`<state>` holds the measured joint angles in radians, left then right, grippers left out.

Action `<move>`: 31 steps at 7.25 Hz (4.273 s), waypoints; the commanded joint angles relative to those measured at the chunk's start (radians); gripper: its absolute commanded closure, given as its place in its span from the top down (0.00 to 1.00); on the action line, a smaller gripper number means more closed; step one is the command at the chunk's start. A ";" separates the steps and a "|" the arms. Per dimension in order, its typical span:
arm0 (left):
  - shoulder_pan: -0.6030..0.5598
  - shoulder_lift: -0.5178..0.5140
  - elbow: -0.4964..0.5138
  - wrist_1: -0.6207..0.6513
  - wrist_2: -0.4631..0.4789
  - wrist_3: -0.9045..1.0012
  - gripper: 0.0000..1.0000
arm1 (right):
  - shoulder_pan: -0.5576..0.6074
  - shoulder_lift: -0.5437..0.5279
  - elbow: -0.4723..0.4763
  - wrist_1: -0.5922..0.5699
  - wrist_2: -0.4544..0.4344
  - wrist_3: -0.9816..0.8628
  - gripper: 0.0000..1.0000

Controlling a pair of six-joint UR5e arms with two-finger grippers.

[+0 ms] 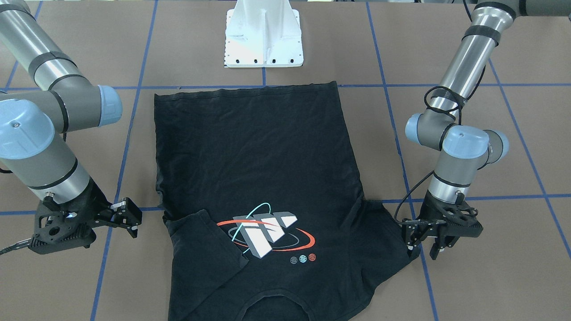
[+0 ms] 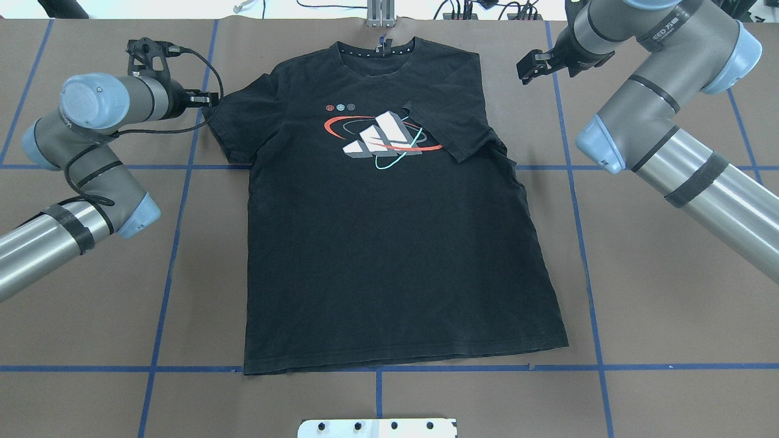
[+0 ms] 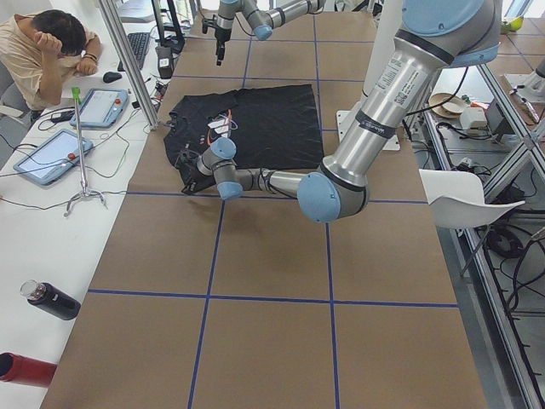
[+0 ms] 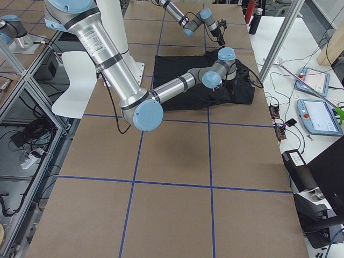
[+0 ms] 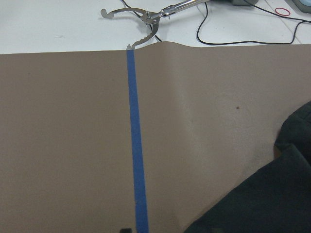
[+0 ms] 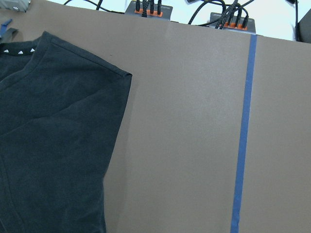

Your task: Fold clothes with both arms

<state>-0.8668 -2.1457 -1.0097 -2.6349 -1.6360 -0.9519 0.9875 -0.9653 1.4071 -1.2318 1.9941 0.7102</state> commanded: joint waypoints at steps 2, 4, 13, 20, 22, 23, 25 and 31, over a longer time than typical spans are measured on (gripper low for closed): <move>0.014 -0.002 0.008 -0.004 0.002 -0.001 0.52 | -0.001 -0.001 -0.004 0.000 -0.001 -0.002 1.00; 0.015 0.003 0.008 -0.004 0.002 -0.001 0.52 | -0.001 0.000 -0.004 0.000 -0.003 0.000 1.00; 0.014 0.013 -0.062 0.010 -0.013 -0.004 0.00 | -0.001 0.007 0.000 0.000 -0.001 0.006 1.00; 0.101 -0.380 -0.013 0.566 -0.036 -0.423 0.00 | -0.003 0.010 0.000 0.000 -0.003 0.011 1.00; 0.117 -0.399 0.008 0.563 -0.004 -0.430 0.00 | -0.004 0.010 0.001 0.000 -0.003 0.011 1.00; 0.117 -0.399 0.008 0.564 -0.004 -0.445 0.00 | -0.007 0.010 0.001 0.000 -0.003 0.011 1.00; 0.114 -0.337 -0.120 0.546 -0.018 -0.371 1.00 | -0.032 0.016 0.010 0.003 -0.008 0.097 1.00; 0.400 0.223 -0.941 0.610 -0.065 -0.292 1.00 | -0.370 -0.446 0.611 -0.011 -0.262 0.447 1.00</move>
<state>-0.5619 -1.9853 -1.8775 -2.0269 -1.7118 -1.2201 0.7019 -1.2833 1.8958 -1.2441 1.7989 1.0858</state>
